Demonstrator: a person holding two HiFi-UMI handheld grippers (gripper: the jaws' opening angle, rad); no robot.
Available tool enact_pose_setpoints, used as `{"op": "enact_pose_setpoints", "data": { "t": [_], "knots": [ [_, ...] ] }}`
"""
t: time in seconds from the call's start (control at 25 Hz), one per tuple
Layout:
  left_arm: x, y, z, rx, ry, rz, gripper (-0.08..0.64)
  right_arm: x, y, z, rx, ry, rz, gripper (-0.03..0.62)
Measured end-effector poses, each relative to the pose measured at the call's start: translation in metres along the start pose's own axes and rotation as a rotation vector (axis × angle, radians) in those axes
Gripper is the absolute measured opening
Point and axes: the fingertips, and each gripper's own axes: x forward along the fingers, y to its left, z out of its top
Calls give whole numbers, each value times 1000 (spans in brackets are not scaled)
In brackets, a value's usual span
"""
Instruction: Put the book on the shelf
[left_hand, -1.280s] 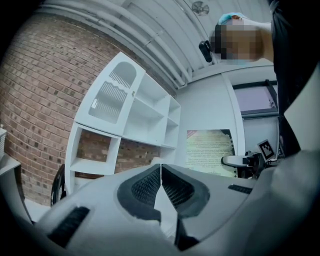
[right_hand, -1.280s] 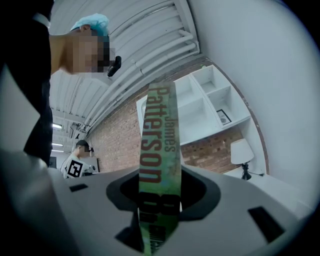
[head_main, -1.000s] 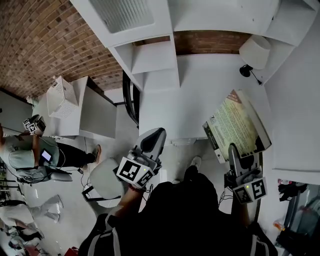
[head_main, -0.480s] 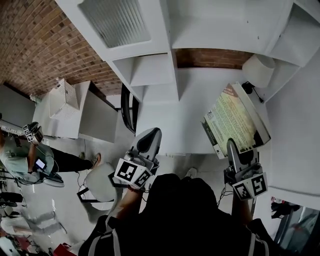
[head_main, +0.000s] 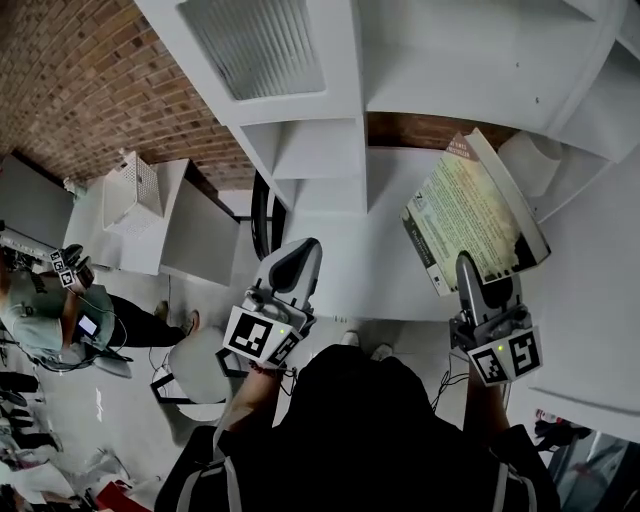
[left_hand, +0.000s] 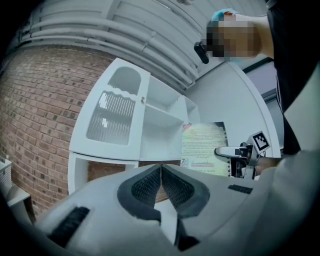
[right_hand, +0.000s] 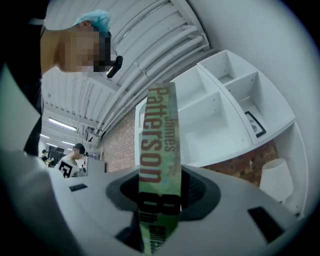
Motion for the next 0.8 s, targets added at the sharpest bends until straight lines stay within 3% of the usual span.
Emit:
{"op": "enact_pose_setpoints", "data": {
  "t": [0.32,0.8],
  "knots": [
    [22,35,30,49,-34,40,20,51,-7,32,-54,-40,0,164],
    [47,36,49,101,-61,31,20,82,-9,66,-146,-116,-38,164]
  ]
}}
